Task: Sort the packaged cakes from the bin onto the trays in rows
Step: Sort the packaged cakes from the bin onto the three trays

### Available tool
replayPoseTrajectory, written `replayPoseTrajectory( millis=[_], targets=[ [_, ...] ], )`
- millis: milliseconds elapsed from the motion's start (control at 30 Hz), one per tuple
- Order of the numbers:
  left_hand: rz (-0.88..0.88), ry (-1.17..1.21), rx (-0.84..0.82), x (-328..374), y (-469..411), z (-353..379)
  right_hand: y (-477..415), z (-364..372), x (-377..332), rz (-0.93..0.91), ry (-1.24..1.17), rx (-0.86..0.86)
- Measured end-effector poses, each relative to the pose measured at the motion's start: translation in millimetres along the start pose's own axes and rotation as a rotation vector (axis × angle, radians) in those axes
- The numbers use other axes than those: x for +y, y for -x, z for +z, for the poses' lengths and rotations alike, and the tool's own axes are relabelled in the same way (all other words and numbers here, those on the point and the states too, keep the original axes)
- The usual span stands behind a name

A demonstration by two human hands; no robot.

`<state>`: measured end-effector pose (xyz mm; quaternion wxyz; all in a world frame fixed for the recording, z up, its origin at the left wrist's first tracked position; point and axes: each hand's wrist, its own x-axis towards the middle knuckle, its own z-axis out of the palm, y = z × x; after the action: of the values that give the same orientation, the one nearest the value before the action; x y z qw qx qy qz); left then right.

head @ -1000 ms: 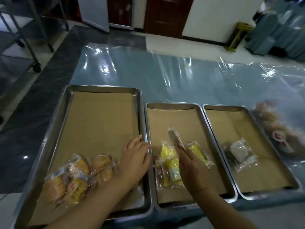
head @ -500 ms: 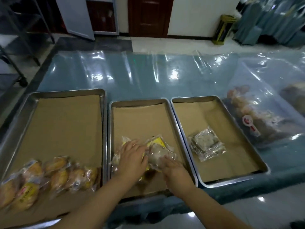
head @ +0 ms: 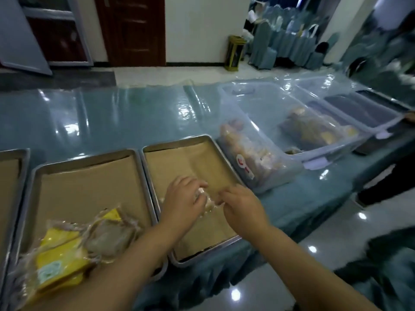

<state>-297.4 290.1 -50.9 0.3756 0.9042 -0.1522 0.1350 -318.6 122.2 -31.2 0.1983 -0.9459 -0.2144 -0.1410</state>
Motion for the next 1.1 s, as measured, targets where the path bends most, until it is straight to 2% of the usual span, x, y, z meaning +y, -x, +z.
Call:
replayPoseTrajectory(
  millis=[300, 467, 600, 833, 967, 1100],
  targets=[
    [0.181, 0.117, 0.003, 78, -88, 60, -19, -92, 104, 0.003, 0.188, 0.264],
    [0.196, 0.173, 0.048, 95, -140, 94, -45, -112, 170, -0.005, 0.227, 0.281],
    [0.149, 0.173, 0.023, 99, -177, 115, -80, -124, 222, 0.033, 0.231, 0.236],
    [0.149, 0.082, -0.026, 99, -232, 143, -125, -128, 309, 0.097, 0.264, -0.017],
    [0.172, 0.019, -0.053, 105, -251, 155, -139, -121, 353, 0.171, 0.287, -0.339],
    [0.228, -0.067, -0.084, 112, -267, 163, -157, -110, 384, 0.157, 0.32, -0.659]
  ],
)
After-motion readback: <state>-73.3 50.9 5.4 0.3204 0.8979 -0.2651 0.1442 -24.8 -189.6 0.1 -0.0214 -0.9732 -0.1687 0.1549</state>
